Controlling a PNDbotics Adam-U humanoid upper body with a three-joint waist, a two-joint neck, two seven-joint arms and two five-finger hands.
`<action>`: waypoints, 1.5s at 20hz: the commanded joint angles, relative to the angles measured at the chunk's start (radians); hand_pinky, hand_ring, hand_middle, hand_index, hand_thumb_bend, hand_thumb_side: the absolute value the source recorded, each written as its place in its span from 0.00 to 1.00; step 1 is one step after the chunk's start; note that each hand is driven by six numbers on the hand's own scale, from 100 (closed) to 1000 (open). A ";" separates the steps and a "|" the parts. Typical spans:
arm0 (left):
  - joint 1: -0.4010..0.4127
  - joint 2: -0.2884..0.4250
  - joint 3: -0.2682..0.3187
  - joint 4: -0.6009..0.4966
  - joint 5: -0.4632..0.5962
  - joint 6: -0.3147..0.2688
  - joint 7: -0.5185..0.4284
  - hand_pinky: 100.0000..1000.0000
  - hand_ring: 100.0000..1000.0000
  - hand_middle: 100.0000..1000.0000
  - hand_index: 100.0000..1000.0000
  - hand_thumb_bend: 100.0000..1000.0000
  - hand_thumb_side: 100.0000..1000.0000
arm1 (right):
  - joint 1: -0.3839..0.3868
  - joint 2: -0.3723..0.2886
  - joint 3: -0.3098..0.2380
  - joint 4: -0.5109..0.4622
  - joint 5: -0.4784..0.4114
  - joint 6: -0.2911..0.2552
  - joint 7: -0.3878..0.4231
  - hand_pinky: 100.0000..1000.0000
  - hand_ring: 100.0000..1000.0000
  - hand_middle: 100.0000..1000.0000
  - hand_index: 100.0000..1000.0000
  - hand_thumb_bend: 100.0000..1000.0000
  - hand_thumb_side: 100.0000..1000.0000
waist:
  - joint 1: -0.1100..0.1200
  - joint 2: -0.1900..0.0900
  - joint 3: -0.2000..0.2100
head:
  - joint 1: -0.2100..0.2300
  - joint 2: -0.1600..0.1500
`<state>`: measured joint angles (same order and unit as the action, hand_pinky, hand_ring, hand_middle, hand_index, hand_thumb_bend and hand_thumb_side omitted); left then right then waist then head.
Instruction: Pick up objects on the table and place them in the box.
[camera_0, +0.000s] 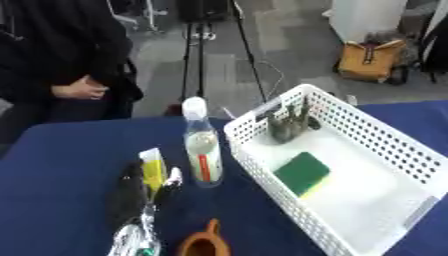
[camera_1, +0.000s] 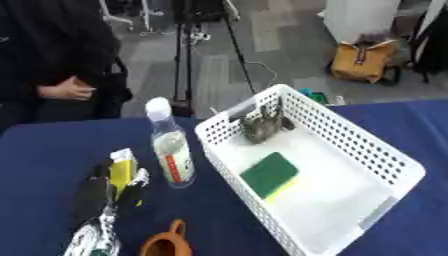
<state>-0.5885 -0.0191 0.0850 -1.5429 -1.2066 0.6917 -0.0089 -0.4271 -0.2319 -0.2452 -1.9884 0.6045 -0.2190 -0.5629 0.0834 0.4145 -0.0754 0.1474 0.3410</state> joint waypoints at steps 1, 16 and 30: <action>-0.018 0.015 0.007 -0.004 -0.026 0.013 0.004 0.65 0.96 0.97 1.00 0.27 1.00 | -0.011 -0.007 0.001 -0.012 -0.008 -0.002 0.005 0.58 0.45 0.44 0.55 0.00 0.74 | -0.008 -0.017 -0.002 | 0.006 -0.011; -0.026 0.010 0.003 0.013 -0.041 0.027 0.007 0.35 0.63 0.89 1.00 0.12 0.95 | -0.012 -0.005 -0.001 -0.012 -0.011 -0.003 0.004 0.58 0.45 0.44 0.54 0.00 0.74 | -0.009 -0.014 -0.005 | 0.011 -0.013; -0.029 0.008 -0.001 0.037 -0.043 0.010 -0.060 0.20 0.57 0.81 1.00 0.04 0.90 | -0.014 -0.006 0.000 -0.012 -0.015 -0.004 -0.009 0.58 0.45 0.43 0.54 0.00 0.74 | -0.005 -0.014 -0.006 | 0.011 -0.013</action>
<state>-0.6068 -0.0190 0.0861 -1.5054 -1.2458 0.7008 -0.0573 -0.4308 -0.2317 -0.2453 -1.9884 0.5963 -0.2230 -0.5686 0.0832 0.4183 -0.0798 0.1554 0.3399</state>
